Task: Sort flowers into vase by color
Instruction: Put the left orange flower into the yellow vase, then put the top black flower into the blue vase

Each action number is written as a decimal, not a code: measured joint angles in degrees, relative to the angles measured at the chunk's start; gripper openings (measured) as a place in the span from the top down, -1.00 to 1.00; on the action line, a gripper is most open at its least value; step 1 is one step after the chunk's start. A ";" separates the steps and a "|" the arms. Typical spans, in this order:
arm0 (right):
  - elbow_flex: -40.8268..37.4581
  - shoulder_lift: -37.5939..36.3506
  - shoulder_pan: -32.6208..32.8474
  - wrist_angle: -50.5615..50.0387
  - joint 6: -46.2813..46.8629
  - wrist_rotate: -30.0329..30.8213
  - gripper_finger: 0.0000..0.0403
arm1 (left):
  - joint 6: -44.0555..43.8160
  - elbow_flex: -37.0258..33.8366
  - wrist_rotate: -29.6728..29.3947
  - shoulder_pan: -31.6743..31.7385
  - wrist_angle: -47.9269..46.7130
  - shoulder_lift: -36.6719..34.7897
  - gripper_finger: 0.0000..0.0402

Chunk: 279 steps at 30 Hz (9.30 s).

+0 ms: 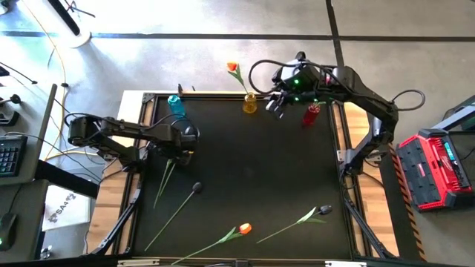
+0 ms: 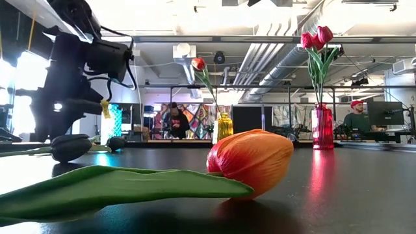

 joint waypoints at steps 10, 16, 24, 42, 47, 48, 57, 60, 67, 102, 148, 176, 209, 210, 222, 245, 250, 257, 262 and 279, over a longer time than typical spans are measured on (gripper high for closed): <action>0.00 0.00 3.29 -3.67 2.34 2.62 -0.05 | -2.10 -6.03 2.04 0.07 6.84 -0.39 0.21; 0.00 0.00 4.31 -3.93 3.50 3.03 -0.05 | -1.43 -6.16 2.45 0.04 8.22 -0.44 0.49; 0.00 -0.01 5.40 -5.51 3.83 5.02 -0.05 | 1.30 -5.16 2.21 0.02 9.70 -0.21 0.94; 0.00 0.12 4.71 -6.74 5.39 8.08 -0.05 | 8.44 6.12 -3.79 0.22 12.30 -14.69 0.99; 0.00 1.32 5.08 0.80 6.32 1.53 -0.05 | 17.00 8.12 -4.82 0.11 24.96 -18.53 1.00; 0.00 1.66 5.25 2.53 6.26 -0.18 -0.05 | 18.35 8.14 -4.83 0.11 28.69 -19.00 1.00; 0.00 4.18 6.02 9.47 4.55 -8.35 -0.05 | 29.74 8.14 -1.76 0.11 55.08 -19.87 1.00; 0.00 5.63 5.89 13.95 4.16 -10.98 -0.05 | 33.10 8.16 -1.09 0.11 59.60 -19.87 1.00; -0.01 8.71 5.85 19.69 3.10 -12.82 -0.05 | 41.58 8.18 1.67 -0.74 66.62 -19.87 1.00; -0.04 13.33 3.57 31.60 -5.48 -19.05 0.91 | 45.00 8.29 -0.33 -4.83 72.72 -19.89 0.72; -0.82 4.24 -27.80 24.71 -31.43 -44.18 1.00 | 29.20 8.18 -19.89 -1.46 61.11 -14.68 0.43; -31.28 -6.26 -35.61 51.68 -25.17 -49.37 1.00 | 12.89 8.20 -14.62 -1.88 38.03 -10.95 0.43; -33.64 -2.59 -32.13 60.71 -26.90 -39.18 1.00 | 11.89 7.99 -12.23 -1.53 31.37 -8.90 0.43; -33.64 -2.01 -31.98 60.78 -26.94 -39.19 1.00 | 11.85 7.99 -11.84 -1.55 31.21 -8.90 0.43; -33.66 1.86 -31.66 58.40 -26.40 -35.47 0.94 | 9.75 7.99 -9.03 -1.84 23.71 -8.90 0.43; -31.36 -8.20 -30.11 54.82 -21.27 -35.12 0.01 | 2.40 1.17 -2.16 -4.00 18.26 -8.90 0.43; -31.32 -11.06 -28.44 52.85 -17.72 -40.50 0.05 | 2.00 1.17 -2.08 -7.13 14.44 -8.90 0.43; -31.32 -11.43 -23.55 46.25 -17.21 -43.15 0.06 | -0.77 1.17 -2.64 -9.01 11.32 -8.90 0.43; -31.32 -11.21 -19.41 43.64 -19.17 -42.52 0.06 | -2.09 -0.52 -5.83 -8.93 11.39 -8.90 0.43; -31.32 -11.21 -17.28 39.78 -18.02 -42.45 0.06 | -10.03 -11.53 -1.69 -8.57 21.12 -9.21 0.87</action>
